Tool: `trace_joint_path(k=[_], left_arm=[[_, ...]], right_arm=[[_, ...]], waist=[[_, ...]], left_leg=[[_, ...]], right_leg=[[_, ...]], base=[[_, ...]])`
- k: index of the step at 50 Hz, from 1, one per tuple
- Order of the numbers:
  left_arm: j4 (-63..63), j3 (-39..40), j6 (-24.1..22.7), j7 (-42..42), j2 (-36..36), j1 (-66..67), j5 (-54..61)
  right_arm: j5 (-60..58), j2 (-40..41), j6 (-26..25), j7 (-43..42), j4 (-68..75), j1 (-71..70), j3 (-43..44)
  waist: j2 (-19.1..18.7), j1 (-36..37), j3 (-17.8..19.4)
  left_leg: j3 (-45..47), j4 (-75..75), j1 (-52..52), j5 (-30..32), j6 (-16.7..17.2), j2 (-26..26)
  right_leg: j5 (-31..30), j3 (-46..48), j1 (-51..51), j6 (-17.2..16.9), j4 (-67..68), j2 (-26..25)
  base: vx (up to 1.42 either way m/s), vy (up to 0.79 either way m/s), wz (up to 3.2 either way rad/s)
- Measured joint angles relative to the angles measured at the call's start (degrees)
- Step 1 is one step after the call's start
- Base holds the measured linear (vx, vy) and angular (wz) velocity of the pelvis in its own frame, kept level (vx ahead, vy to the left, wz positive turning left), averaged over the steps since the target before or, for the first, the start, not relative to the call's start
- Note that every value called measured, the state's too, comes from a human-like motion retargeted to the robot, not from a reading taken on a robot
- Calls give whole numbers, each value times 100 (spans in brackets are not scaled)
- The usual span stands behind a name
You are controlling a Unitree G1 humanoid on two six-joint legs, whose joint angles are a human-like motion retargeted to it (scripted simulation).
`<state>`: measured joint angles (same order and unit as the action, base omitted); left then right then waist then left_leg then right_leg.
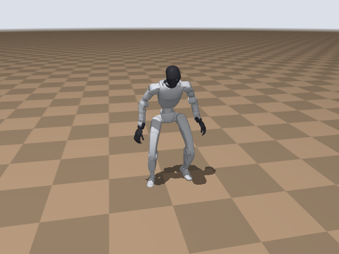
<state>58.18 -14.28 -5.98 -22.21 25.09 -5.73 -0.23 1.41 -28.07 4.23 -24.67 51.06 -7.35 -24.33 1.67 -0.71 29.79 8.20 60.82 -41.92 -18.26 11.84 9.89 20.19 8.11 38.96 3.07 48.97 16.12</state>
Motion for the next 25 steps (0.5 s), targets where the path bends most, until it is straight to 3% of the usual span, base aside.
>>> trace_joint_path(k=[2, 6, 9, 12, 15, 17, 20, 23, 25], left_arm=[[50, 131, -21, 45, -41, 197, 67], [173, 214, -30, 24, -98, 370, -150], [319, 50, -20, -18, -53, 305, -378], [363, -250, 6, -16, 62, 159, -549], [358, -542, 20, 25, 179, -66, -483], [333, -525, 34, 0, 176, -209, -430], [323, -384, -1, -67, 73, -315, -296], [309, -170, -70, -49, -20, -229, -263], [262, -63, -6, 30, -16, -52, -257]], right_arm=[[-9, -40, 42, -48, -183, -130, 75], [33, -104, 109, -165, -368, -237, 243], [93, -113, 140, -183, -311, -184, 287], [103, -131, 115, -112, -320, 22, 365], [35, -162, -6, 11, -382, 342, 453], [-68, -178, -39, 78, -364, 480, 471], [-274, -173, 15, 179, -223, 599, 430], [-416, -120, 49, 269, -21, 525, 343], [-351, -114, 47, 260, 60, 410, 189]], waist=[[95, -151, 0], [193, -159, 0], [157, 2, 0], [107, 85, 0], [65, 87, 0], [-54, 82, 0], [-205, 64, 0], [-155, 94, 0], [-79, 142, 0]], left_leg=[[-146, 548, -120, -147, 101, 117], [104, 686, 29, -756, -583, 1019], [62, -370, 468, -665, -844, 1287], [63, -861, 649, -353, -891, 1178], [242, -712, 555, -373, -797, 948], [310, -785, 526, -445, -832, 793], [358, -807, 492, -490, -962, 545], [615, -814, 584, -524, -898, 282], [669, -537, 552, -448, -664, 149]], right_leg=[[72, -103, -32, -149, 183, 170], [124, -266, -155, -266, 100, 300], [-96, -383, -246, -383, -131, 233], [-432, -399, -186, -230, -208, 353], [-907, -43, 162, 84, 293, 883], [-560, 205, 379, 169, 803, 1001], [260, 63, 526, -93, 1387, 442], [183, -47, 159, -614, 487, -250], [217, 114, -216, -317, -177, -238]], base=[[10, 30, 12], [8, 35, -22], [3, 44, -50], [-1, 50, -12], [-3, 52, 28], [-2, 47, 35], [2, 36, 33], [7, 29, 5], [8, 29, -15]])
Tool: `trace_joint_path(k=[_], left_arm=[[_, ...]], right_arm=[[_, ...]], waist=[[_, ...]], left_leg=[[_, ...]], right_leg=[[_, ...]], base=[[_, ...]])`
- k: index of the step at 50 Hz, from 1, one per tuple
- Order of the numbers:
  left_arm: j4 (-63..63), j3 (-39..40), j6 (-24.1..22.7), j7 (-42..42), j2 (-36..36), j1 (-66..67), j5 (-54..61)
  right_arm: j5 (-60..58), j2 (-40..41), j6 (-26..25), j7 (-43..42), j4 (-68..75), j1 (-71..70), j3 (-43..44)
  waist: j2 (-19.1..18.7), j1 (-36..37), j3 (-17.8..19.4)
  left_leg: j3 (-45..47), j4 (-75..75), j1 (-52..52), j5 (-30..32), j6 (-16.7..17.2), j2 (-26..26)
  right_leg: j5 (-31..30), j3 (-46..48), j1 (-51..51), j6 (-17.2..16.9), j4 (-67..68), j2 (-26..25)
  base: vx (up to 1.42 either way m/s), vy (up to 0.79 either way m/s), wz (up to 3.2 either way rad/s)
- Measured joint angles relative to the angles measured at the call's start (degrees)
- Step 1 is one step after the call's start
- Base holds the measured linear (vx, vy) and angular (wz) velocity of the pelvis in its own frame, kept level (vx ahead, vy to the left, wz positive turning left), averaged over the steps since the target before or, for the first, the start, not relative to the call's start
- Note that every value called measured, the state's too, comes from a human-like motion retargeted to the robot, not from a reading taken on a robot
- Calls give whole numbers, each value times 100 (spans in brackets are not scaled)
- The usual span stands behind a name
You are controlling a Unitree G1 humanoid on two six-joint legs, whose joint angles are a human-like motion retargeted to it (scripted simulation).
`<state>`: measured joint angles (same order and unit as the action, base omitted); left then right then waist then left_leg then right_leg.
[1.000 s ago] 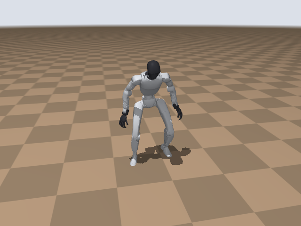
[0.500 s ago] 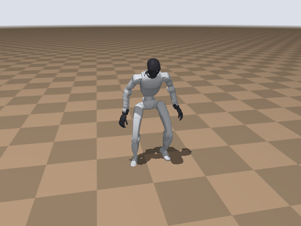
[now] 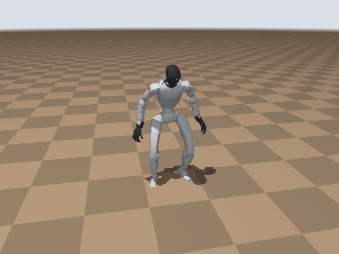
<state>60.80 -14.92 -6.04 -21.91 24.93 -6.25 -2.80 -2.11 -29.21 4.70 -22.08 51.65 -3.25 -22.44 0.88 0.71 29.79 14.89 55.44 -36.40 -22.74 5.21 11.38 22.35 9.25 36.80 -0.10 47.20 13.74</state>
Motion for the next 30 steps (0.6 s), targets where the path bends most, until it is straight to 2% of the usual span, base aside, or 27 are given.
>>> trace_joint_path(k=[2, 3, 5, 8, 10, 13, 16, 17, 19, 22, 24, 25, 27, 28, 30], left_arm=[[-75, 69, 28, 71, 14, 221, 50], [-104, 106, 8, 78, 12, 320, 65], [-123, 162, -3, 46, 10, 474, 27], [-124, 192, -11, -23, 14, 594, -110], [-77, 151, -36, -28, 42, 582, -164], [-11, -167, -49, 5, 167, 515, -134], [-74, -612, -67, 41, 354, 305, -87], [-110, -740, -70, 44, 406, 215, -69], [-175, -908, -70, 32, 453, 36, -14], [-205, -870, -97, 21, 352, -104, 72], [-173, -695, -148, 39, 245, -78, 168], [-156, -599, -159, 65, 199, -36, 208], [-174, -423, -101, 135, 158, 141, 272], [-191, -375, -28, 197, 148, 219, 365], [-188, -249, -51, 254, 107, 435, 439]], right_arm=[[68, -66, 0, -18, -51, -111, -128], [66, -117, 12, -31, -116, -155, -148], [70, -204, 52, -107, -213, -251, -154], [151, -290, 87, -230, -254, -403, -99], [240, -309, 102, -253, -246, -483, -63], [375, -283, 100, -226, -269, -420, -35], [436, -269, 36, -229, -386, -167, 94], [433, -270, 12, -237, -410, -73, 129], [374, -275, -18, -244, -406, 92, 153], [145, -261, 2, -149, -261, 188, 102], [22, -226, 8, -55, -120, 102, -7], [-9, -208, 5, -13, -61, 41, -65], [84, -200, -33, 18, -24, -120, -211], [154, -222, -153, 90, -29, -218, -268], [181, -277, -171, 119, -131, -322, -334]], waist=[[2, -55, 0], [9, -122, 0], [66, -219, 0], [147, -178, 0], [157, -89, 0], [149, -42, 0], [164, -126, 0], [138, -144, 0], [34, -133, 0], [-109, -62, 0], [-91, 2, 0], [-58, 27, 0], [-12, 51, 0], [-11, 29, 0], [9, -88, 0]], left_leg=[[-347, 544, -255, 205, 360, -169], [-567, 829, -405, 236, 516, -275], [-797, 1303, -599, 57, 590, -267], [-524, 1313, -584, -455, -54, 515], [-483, 613, -399, -497, -324, 883], [-680, -355, -128, 90, -272, 857], [-593, -185, -382, 194, -102, 658], [-556, -155, -455, 178, -63, 584], [-511, -187, -548, 128, -128, 424], [-403, -168, -679, 90, -294, 221], [-210, -175, -675, 52, -283, 102], [-95, -165, -660, 28, -244, 34], [-47, 73, -749, 163, 87, -66], [-154, 134, -808, 350, 340, -177], [-438, 699, -1054, 602, 881, -292]], right_leg=[[-40, -93, 69, 404, 230, 207], [-133, -188, 158, 370, 403, 317], [-160, -299, 182, 236, 495, 503], [-215, -427, 190, 167, 263, 583], [-425, -520, 238, 58, 34, 507], [-673, -598, 238, 73, -232, 451], [-890, -479, 439, 208, -124, 791], [-846, -363, 528, 254, 17, 917], [-360, -185, 710, 314, 494, 974], [381, -215, 973, 183, 1243, 515], [301, -147, 894, -74, 1013, 150], [193, -75, 765, -162, 685, 36], [142, -4, 546, 106, 209, 92], [79, -86, 526, 328, 121, 159], [-90, -270, 639, 241, 417, 370]], base=[[8, 32, 11], [7, 34, 32], [6, 34, 25], [2, 38, -30], [-1, 44, -68], [-3, 47, -38], [-5, 48, 32], [-6, 46, 48], [-6, 43, 39], [-2, 33, 15], [1, 27, -11], [3, 26, -20], [2, 27, -15], [1, 29, 6], [3, 34, 32]])
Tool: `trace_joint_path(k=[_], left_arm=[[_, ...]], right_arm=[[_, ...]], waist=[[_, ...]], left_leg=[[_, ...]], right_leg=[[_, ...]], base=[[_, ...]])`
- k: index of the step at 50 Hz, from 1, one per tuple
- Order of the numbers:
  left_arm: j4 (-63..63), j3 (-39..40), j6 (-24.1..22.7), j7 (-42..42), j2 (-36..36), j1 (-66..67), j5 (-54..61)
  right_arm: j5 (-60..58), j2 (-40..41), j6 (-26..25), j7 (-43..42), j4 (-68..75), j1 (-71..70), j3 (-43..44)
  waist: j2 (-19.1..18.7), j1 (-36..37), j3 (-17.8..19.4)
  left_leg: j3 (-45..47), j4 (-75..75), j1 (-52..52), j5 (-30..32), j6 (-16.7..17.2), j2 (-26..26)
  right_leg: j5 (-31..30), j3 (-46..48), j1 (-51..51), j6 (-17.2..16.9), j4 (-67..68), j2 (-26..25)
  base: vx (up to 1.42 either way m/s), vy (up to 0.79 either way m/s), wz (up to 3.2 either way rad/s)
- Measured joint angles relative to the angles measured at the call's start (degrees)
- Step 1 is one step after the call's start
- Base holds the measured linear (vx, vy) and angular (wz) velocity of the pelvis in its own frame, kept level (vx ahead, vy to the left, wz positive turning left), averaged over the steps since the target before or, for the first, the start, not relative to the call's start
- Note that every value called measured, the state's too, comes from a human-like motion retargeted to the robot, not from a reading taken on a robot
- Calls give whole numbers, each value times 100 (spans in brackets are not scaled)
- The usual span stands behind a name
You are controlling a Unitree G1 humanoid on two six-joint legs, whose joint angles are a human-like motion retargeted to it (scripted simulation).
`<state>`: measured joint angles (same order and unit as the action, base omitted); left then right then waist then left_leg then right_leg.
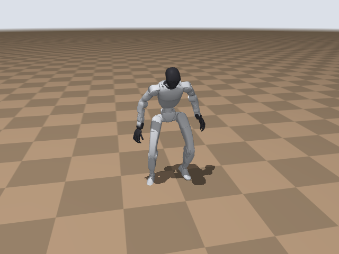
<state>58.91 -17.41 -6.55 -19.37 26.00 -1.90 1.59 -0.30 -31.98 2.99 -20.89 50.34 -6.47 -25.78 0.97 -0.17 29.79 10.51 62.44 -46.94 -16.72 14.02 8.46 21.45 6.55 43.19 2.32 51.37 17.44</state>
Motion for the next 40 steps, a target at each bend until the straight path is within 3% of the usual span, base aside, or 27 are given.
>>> trace_joint_path(k=[2, 3, 7, 11, 15, 17, 20, 23, 25, 27, 30, 33, 35, 38, 40], left_arm=[[16, 105, -26, -44, -66, 143, -76], [13, 176, -90, -119, -85, 280, -169], [12, 87, -75, -210, -100, 375, -478], [-30, -449, 41, -244, 106, 192, -495], [-133, -906, -98, -315, 263, -26, -367], [-151, -1013, -68, -345, 260, -221, -249], [-130, -870, -54, -391, 101, -404, -170], [-95, -681, 116, -418, -97, -505, -126], [-147, -498, 161, -404, -123, -399, -77], [-181, -326, 150, -292, -138, -213, -21], [-158, -244, 145, -387, -213, 1, -107], [-95, 38, -120, -388, -92, 431, -377], [1, 18, -140, -407, -54, 519, -525], [132, -154, -92, -399, -4, 428, -684], [145, -357, -71, -378, 53, 271, -689]], right_arm=[[9, -85, 49, -50, -91, -102, 44], [38, -102, 189, -172, -150, -119, 15], [191, -150, 236, -293, -152, -214, 116], [372, -158, 21, -267, -152, -77, 238], [371, -94, 128, -464, -253, 373, 379], [307, -64, 50, -476, -197, 515, 455], [111, 6, 63, -400, -26, 574, 464], [117, 32, 45, -346, 36, 372, 176], [154, 16, 41, -351, 0, 216, 35], [200, -31, 52, -360, -144, 114, -41], [169, -268, 86, -384, -473, 62, 45], [43, -141, 223, -533, -354, -48, 94], [27, -106, 254, -562, -291, -11, 128], [69, -41, 240, -477, -286, 241, 245], [161, 18, 197, -400, -324, 493, 363]], waist=[[122, -189, 0], [132, -179, 0], [126, -95, 0], [64, -9, 0], [20, -50, 0], [-86, -76, 0], [-274, -27, 0], [-262, 75, 0], [-191, 107, 0], [-142, 105, 0], [-127, 57, 0], [63, 50, 0], [53, 47, 0], [-59, 26, 0], [-81, 0, 0]], left_leg=[[-11, 473, -172, -55, 87, -13], [-27, 885, -238, -228, 53, 362], [84, 588, -46, -818, -862, 1376], [-46, -1477, 646, -166, -1142, 1283], [136, -979, 315, -51, -985, 1196], [262, -1188, 323, -82, -1020, 981], [394, -1526, 333, -54, -1206, 723], [638, -1961, 314, 168, -1133, 437], [623, -1782, 154, 286, -904, 282], [296, -1116, -199, 380, -562, 207], [-18, -30, -630, 158, -291, 358], [-72, 426, -390, -437, -626, 966], [-26, -43, -48, -702, -941, 1295], [110, -1210, 537, -380, -1157, 1428], [150, -1189, 518, -227, -1139, 1317]], right_leg=[[7, -161, 20, -164, 49, 355], [84, -183, 39, -103, 206, 337], [-240, -361, 16, -154, -191, 275], [-776, -470, -149, -109, -993, 209], [-1181, -307, 183, 69, -693, 619], [-989, 82, 290, 204, -496, 850], [-59, 298, 428, 75, 11, 518], [-430, 95, 321, -435, -701, -284], [-656, 77, 123, -301, -1343, -331], [-789, -43, 282, -50, -1165, -123], [-899, -274, 498, -292, -928, 112], [-791, -497, 375, -240, -867, 101], [-893, -583, 310, -303, -908, 80], [-1100, -588, 184, -342, -1079, 97], [-1302, -628, 168, -288, -1183, 234]], base=[[7, 37, 31], [11, 29, -30], [1, 38, -49], [-7, 49, -43], [-2, 52, 4], [-8, 48, 33], [-7, 37, 17], [-4, 24, 9], [-3, 24, 6], [-2, 28, 11], [1, 31, 1], [-2, 37, -60], [-2, 45, -46], [-4, 51, -22], [-7, 54, 13]])
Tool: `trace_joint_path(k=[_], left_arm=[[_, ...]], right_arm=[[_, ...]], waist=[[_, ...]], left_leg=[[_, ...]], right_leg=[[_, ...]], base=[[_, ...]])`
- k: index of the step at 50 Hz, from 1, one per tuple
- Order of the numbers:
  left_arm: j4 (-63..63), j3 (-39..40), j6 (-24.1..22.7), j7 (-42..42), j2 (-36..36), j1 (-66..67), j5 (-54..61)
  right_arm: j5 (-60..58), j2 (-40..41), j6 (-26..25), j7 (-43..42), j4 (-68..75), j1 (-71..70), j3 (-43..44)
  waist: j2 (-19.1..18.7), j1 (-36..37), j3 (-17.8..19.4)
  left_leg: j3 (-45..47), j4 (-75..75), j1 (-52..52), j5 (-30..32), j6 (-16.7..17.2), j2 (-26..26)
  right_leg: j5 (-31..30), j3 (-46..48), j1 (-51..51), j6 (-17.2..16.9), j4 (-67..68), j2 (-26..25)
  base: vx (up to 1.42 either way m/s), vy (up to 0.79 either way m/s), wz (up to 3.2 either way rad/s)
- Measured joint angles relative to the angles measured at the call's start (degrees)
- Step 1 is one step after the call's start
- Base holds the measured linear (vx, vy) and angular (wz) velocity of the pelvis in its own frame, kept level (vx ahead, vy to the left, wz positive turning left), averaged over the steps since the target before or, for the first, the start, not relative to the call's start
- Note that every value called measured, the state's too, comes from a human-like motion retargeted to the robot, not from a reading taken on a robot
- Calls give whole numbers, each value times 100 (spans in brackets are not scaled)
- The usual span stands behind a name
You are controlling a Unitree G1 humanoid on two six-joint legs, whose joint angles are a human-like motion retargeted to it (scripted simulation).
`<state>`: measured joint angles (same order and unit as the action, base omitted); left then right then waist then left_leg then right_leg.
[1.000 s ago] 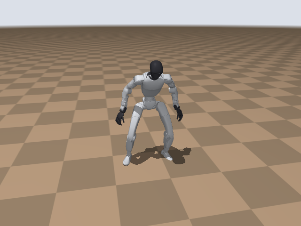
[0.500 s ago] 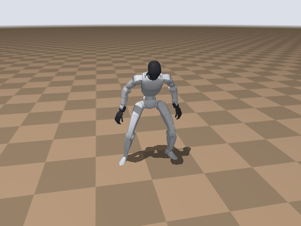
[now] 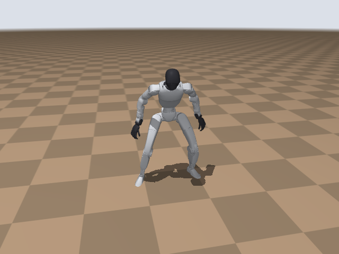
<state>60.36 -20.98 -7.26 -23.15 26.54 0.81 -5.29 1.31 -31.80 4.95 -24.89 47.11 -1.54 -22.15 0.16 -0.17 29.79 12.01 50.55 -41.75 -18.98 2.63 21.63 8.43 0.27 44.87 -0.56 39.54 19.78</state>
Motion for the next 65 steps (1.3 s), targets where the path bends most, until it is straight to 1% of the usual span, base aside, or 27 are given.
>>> trace_joint_path(k=[3, 5, 8, 10, 12, 13, 15, 17, 18, 21, 23, 25, 29, 32, 34, 37, 40, 43, 45, 47, 49, 50, 52, 54, 60, 63, 65], left_arm=[[-4, -338, 257, 3, -53, -503, 39], [-139, -318, 24, -169, 28, -526, 269], [-193, -177, 35, -275, -96, -624, 373], [-197, 26, 20, -264, -203, -606, 392], [-190, 100, 206, -195, -310, -633, 417], [-200, 267, 164, -91, -316, -510, 416], [-217, 304, 260, 8, -335, -384, 517], [-149, 386, 229, 202, -361, -217, 518], [-101, 393, 275, 249, -376, -187, 454], [17, 421, 58, 190, -342, 90, 80], [106, 348, 2, 193, -314, 128, -72], [160, 229, 0, 193, -295, 75, -163], [22, -98, 0, 240, -174, -160, -81], [-124, -356, 90, 155, -105, -446, 112], [-179, -384, 175, 76, -178, -643, 192], [-231, -143, -22, -32, -307, -593, 384], [-222, 112, 31, -47, -373, -455, 733], [-139, 344, 69, 66, -370, -234, 368], [-57, 376, 28, 54, -357, -87, 241], [-23, 302, 119, -21, -354, -84, -33], [-48, 305, 82, -69, -308, -18, -274], [-71, 310, 33, -76, -272, 24, -351], [-81, 224, 94, -35, -203, -67, -369], [-77, 137, 167, 4, -104, -205, -237], [163, 58, -10, -90, 69, -707, 156], [222, 95, -33, -149, 66, -968, 421], [195, 157, -9, -119, 45, -1058, 626]], right_arm=[[155, 52, -159, 73, -3, 299, 83], [-20, 136, -152, 45, 97, 520, 260], [-171, 200, -116, 22, 224, 540, 238], [-263, 235, -72, 57, 276, 410, 211], [-166, 150, -104, 40, 182, 200, 83], [-187, 156, -90, 42, 182, 101, 58], [-123, 21, -205, 44, 146, -143, -42], [-187, -110, -263, 64, 175, -299, -95], [-238, -180, -360, 83, 229, -401, -107], [-480, -266, -130, -124, 435, -499, -207], [-591, -286, -110, -102, 544, -495, -218], [-611, -304, -97, -35, 530, -386, -167], [-403, -244, -140, 159, 376, 19, 65], [-275, -176, -210, 135, 359, 338, 152], [-275, -161, -242, 148, 386, 428, 162], [-488, -117, -148, 215, 479, 421, 202], [-549, 4, -435, 367, 679, 20, 212], [-256, 14, -39, 17, 443, -287, -88], [-294, -76, -2, -31, 318, -420, -158], [-267, -161, 43, -111, 187, -563, -208], [-292, -207, 94, -135, 124, -592, -173], [-306, -215, 113, -124, 110, -572, -138], [-211, -205, 36, -38, 85, -490, -65], [-119, -173, -156, 132, 73, -335, 83], [-206, 110, -51, 251, 172, 234, 204], [-397, 141, -111, 329, 330, 283, 143], [-431, 133, -151, 392, 425, 239, 61]], waist=[[-103, -8, 0], [-201, 0, 0], [-339, 120, 0], [-329, 149, 0], [-254, 155, 0], [-170, 144, 0], [-119, 102, 0], [-81, -11, 0], [-66, -68, 0], [-8, -46, 0], [-8, -37, 0], [-56, -48, 0], [-117, -80, 0], [-223, -135, 0], [-370, -131, 0], [-453, -57, 0], [-163, -32, 0], [-45, -85, 0], [-40, -177, 0], [15, -208, 0], [47, -208, 0], [52, -200, 0], [29, -140, 0], [1, -104, 0], [103, -105, 0], [8, -59, 0], [-53, 55, 0]], left_leg=[[206, -18, -130, 84, 162, -302], [288, -73, 66, -26, 143, -428], [454, -297, 214, 16, 7, -592], [614, -475, 292, 70, 6, -750], [740, -531, 177, 173, 171, -988], [714, -299, 106, 188, 368, -1032], [428, 125, -173, 291, 833, -1178], [130, 868, -406, 167, 1010, -1126], [117, 1069, -434, 66, 964, -1008], [268, 1766, -264, -393, 478, -53], [230, 1319, 65, -624, 183, 240], [149, 317, 499, -518, 52, 272], [202, -367, 718, -24, 163, 33], [256, -339, 579, 18, 335, -271], [281, -580, 577, 1, 212, -518], [409, -743, 751, -46, 116, -736], [647, -1455, 1220, 129, 291, -1308], [393, -1, 543, 20, 749, -1200], [40, 721, 278, 83, 1066, -1198], [116, 1240, 62, -51, 1012, -880], [312, 1461, 114, -404, 658, -341], [355, 1435, 199, -590, 453, -98], [67, 604, 422, -580, 270, -44], [-337, -475, 754, -168, 275, -236], [-490, 239, 344, -131, 528, -248], [-564, 328, 269, -145, 498, -267], [-546, 291, 315, -82, 451, -220]], right_leg=[[-332, 267, 110, 153, -73, 435], [65, 537, 14, 170, 276, 529], [1098, 587, 22, 74, 967, 53], [1264, 617, -37, -160, 1103, -410], [972, 709, -231, -388, 442, -674], [951, 769, -406, -309, 156, -671], [834, 754, -394, -22, 1, -441], [642, 568, -182, -150, 423, -207], [592, 518, -207, -211, 322, -133], [713, 357, -207, -69, 521, -83], [511, 266, -293, -136, 311, -87], [265, 236, -400, -248, 11, -82], [186, 213, -520, -179, -404, 119], [567, 188, -457, 0, -161, 315], [865, 288, -288, 40, 285, 294], [1323, 541, -236, -138, 990, -79], [990, 633, -709, -475, 258, -483], [1174, 724, -644, 12, 440, -322], [1016, 631, -546, 33, 787, -145], [1037, 565, -456, 6, 835, -15], [1135, 532, -502, 61, 819, 28], [1135, 513, -531, 69, 825, 28], [991, 487, -527, 66, 703, -14], [909, 478, -609, 192, 511, -54], [832, 547, -143, 44, 1601, 385], [1315, 608, -49, -14, 1971, 361], [1720, 817, -101, 148, 2097, 350]], base=[[-8, 54, 36], [-8, 49, 9], [-7, 38, -11], [-6, 31, -3], [-6, 27, 10], [-7, 27, 4], [-7, 30, 16], [-8, 35, 36], [-6, 36, 16], [-1, 39, -42], [-9, 47, -41], [-10, 52, -25], [-10, 54, 1], [-10, 50, 65], [-8, 43, 59], [-4, 32, 5], [-2, 24, -3], [5, 22, 4], [0, 25, 22], [1, 24, 13], [0, 26, -10], [-2, 29, -20], [-7, 32, -12], [-6, 33, -4], [3, 27, 25], [1, 11, 16], [1, -2, -14]])
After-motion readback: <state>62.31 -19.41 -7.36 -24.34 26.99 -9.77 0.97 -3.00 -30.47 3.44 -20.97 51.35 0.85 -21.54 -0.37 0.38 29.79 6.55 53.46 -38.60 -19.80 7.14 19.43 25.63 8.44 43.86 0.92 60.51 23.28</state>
